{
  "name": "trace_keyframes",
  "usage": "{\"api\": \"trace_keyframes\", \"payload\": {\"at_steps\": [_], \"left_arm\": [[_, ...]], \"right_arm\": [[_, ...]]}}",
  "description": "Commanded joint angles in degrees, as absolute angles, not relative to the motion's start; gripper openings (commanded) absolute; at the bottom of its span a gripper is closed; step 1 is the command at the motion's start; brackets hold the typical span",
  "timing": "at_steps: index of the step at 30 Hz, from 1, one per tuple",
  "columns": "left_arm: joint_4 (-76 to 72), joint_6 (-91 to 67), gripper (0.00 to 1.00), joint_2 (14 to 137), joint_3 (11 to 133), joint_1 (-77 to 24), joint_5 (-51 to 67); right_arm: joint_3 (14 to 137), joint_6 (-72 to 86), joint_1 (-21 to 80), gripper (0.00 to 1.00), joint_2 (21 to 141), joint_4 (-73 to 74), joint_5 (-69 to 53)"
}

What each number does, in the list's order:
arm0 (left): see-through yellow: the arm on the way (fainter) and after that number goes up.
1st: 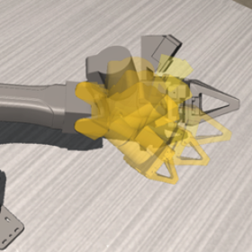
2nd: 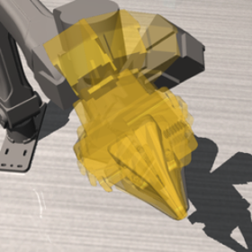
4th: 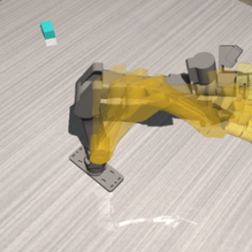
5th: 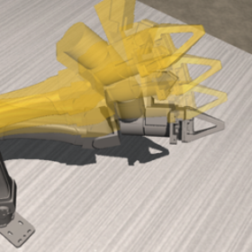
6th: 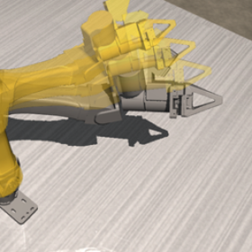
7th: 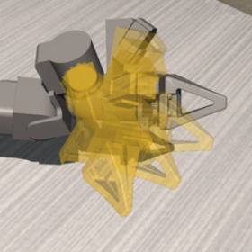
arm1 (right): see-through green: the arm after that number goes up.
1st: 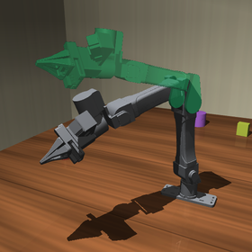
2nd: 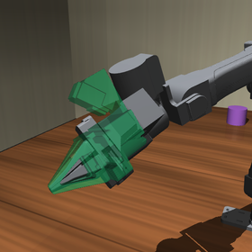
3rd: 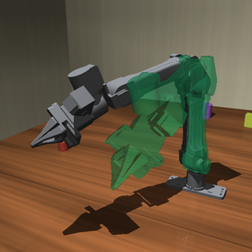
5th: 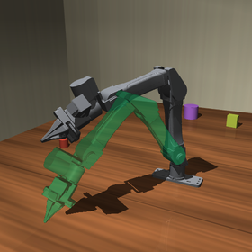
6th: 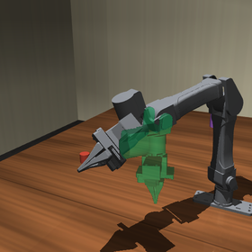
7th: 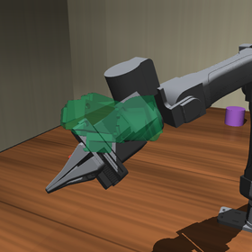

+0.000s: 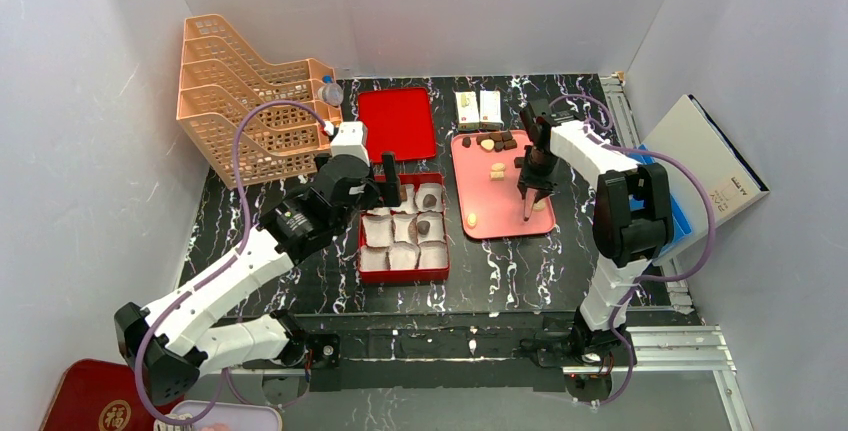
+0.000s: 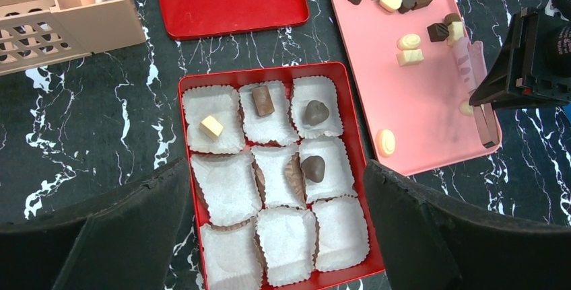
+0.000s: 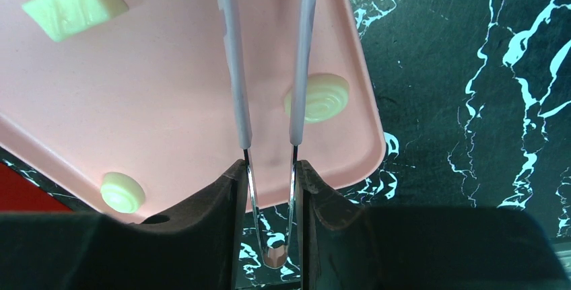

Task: Pack the chocolate
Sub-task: Pick up the fake chocolate from the plate.

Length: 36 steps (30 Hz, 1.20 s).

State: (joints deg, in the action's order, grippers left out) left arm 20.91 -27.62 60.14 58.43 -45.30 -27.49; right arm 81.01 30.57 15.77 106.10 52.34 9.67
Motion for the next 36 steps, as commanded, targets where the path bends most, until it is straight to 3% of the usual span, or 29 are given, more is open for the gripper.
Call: {"api": "trace_keyframes", "payload": {"at_steps": [1, 36], "left_arm": [[19.8, -27.3, 0.98, 60.3, 58.8, -44.7, -26.8], [18.3, -27.6, 0.98, 61.6, 58.4, -43.2, -25.6]], "right_arm": [[83.1, 29.9, 15.6, 0.38, 104.0, 52.7, 9.0], [87.6, 26.3, 14.5, 0.38, 109.1, 52.9, 8.1]]}}
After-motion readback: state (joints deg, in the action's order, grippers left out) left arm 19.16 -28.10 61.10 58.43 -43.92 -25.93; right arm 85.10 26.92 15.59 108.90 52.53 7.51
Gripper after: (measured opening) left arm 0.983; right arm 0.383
